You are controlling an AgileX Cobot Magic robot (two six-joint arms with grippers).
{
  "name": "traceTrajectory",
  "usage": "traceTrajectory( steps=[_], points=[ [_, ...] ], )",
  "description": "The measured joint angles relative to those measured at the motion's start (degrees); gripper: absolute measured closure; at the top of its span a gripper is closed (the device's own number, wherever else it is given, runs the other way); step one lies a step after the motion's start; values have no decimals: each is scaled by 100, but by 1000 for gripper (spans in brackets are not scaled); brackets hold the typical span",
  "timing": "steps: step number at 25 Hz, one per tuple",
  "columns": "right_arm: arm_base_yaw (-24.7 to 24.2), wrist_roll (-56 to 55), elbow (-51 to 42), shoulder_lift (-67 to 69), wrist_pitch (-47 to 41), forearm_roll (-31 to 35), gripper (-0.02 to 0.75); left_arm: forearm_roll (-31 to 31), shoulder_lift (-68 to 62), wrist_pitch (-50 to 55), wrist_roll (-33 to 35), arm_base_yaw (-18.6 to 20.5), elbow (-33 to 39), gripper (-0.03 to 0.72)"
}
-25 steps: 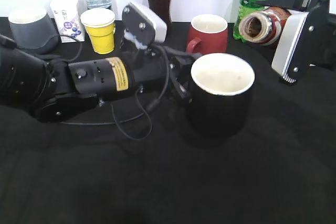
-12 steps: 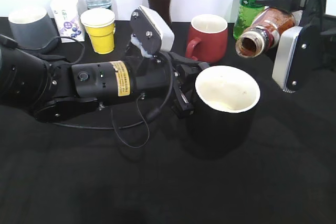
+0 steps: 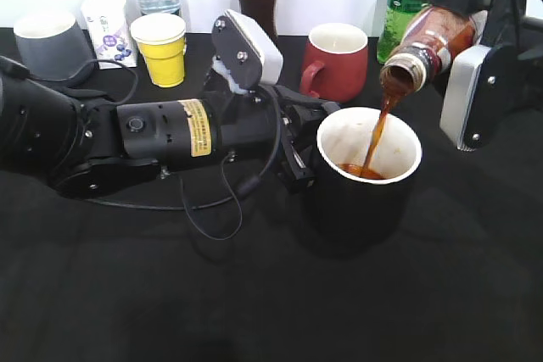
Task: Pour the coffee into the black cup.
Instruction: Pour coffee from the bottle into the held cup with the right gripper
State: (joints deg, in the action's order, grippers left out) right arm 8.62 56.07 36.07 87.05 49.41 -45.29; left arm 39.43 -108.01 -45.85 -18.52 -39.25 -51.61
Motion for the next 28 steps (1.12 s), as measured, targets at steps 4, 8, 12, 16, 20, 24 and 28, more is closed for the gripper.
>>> traceTrajectory(
  steps=[4, 8, 12, 16, 20, 24, 28],
  points=[
    [0, 250, 0, 0, 31, 14, 205, 0, 0, 0, 0, 0, 0, 643],
    [0, 433, 0, 0, 39, 261, 205, 0, 0, 0, 0, 0, 0, 643],
    [0, 641, 0, 0, 54, 285, 205, 0, 0, 5, 0, 0, 0, 643],
    [0, 875, 0, 0, 71, 290, 205, 0, 0, 5, 0, 0, 0, 643],
    [0, 986, 0, 0, 75, 296, 205, 0, 0, 10, 0, 0, 0, 643],
    [0, 1208, 0, 0, 326, 312, 205, 0, 0, 46, 0, 0, 0, 643],
    [0, 1212, 0, 0, 373, 394, 205, -6, 0, 51, 0, 0, 0, 643]
  ],
)
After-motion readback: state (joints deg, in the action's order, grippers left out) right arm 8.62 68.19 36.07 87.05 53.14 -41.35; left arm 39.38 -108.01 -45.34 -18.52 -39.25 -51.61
